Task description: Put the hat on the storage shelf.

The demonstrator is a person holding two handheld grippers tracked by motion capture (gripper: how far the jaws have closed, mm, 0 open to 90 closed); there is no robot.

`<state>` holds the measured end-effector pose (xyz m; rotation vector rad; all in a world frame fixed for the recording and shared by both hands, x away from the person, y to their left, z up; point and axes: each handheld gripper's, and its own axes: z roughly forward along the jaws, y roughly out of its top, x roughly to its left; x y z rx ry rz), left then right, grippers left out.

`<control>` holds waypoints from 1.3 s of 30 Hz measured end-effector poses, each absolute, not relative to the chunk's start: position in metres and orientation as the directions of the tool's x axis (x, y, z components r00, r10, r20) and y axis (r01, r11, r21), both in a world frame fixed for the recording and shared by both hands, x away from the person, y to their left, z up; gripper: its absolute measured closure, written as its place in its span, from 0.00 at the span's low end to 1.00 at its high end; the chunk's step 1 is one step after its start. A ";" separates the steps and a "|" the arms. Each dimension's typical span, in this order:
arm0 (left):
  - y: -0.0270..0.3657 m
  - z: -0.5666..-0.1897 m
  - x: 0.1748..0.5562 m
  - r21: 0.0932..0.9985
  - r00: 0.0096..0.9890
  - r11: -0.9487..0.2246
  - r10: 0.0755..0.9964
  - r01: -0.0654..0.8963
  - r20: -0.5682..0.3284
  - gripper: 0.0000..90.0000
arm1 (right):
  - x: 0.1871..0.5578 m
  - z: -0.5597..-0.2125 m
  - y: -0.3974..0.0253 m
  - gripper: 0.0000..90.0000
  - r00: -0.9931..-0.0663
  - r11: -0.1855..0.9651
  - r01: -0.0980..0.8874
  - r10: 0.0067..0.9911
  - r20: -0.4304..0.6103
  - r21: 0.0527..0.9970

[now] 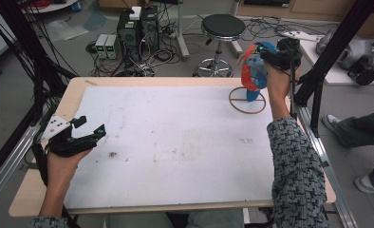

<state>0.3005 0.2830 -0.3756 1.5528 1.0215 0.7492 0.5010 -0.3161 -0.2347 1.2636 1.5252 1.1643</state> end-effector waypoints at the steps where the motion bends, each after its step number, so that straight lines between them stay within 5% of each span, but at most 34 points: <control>1: 0.283 -0.376 0.301 0.974 0.433 -0.051 0.900 0.222 -0.052 0.23 | 0.500 -0.234 -0.318 0.39 -0.162 0.072 0.228 0.986 -0.035 0.971; 16: 0.281 -0.371 0.300 0.977 0.442 -0.049 0.896 0.208 -0.049 0.23 | 0.470 -0.217 -0.333 0.27 -0.188 0.067 0.244 0.982 -0.021 0.967; 39: 0.279 -0.370 0.301 0.977 0.442 -0.047 0.896 0.206 -0.050 0.23 | 0.389 -0.206 -0.325 0.19 -0.283 0.054 0.105 0.959 -0.023 0.993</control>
